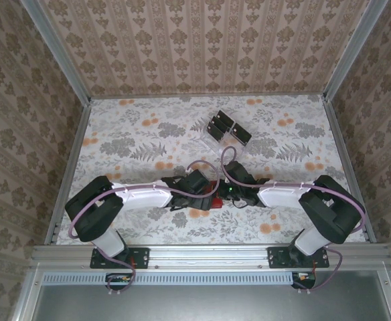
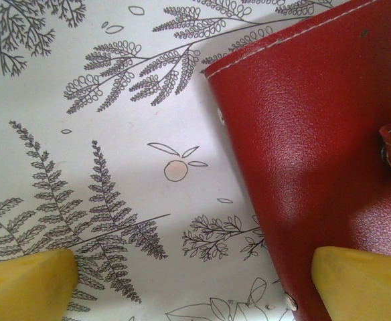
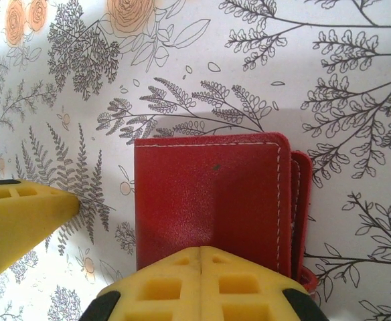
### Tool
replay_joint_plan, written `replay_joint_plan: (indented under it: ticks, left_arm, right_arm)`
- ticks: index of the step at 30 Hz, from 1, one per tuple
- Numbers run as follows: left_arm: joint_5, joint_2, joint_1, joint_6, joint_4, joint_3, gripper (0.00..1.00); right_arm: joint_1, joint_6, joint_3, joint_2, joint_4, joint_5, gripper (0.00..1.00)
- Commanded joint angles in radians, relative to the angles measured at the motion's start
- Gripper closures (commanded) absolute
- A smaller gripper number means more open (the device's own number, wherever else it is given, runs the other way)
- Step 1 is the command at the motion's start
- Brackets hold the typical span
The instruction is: Put the credit cards into the card holder
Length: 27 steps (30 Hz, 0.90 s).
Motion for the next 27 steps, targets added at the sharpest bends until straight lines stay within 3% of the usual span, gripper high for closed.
replay_joint_plan:
  ticks: [1, 13, 21, 24, 27]
  left_arm:
    - [-0.027, 0.02, 0.022, 0.032, -0.008, -0.023, 0.0]
    - [-0.096, -0.263, 0.188, 0.116, -0.063, -0.016, 0.0]
    - [-0.149, -0.528, 0.366, 0.122, -0.087, -0.033, 0.0]
    - [-0.222, -0.613, 0.423, 0.154, -0.057, -0.044, 0.0]
    - [-0.322, -0.7, 0.47, 0.231, 0.04, -0.089, 0.0]
  right_arm:
    - [0.015, -0.017, 0.046, 0.019, -0.198, 0.009, 0.93]
    - [0.015, -0.054, 0.294, -0.036, -0.329, 0.037, 0.46]
    - [-0.071, -0.124, 0.304, -0.258, -0.455, 0.121, 0.14]
    - [-0.128, -0.172, 0.295, -0.35, -0.509, 0.182, 0.11]
    - [-0.175, -0.229, 0.293, -0.433, -0.567, 0.325, 0.05]
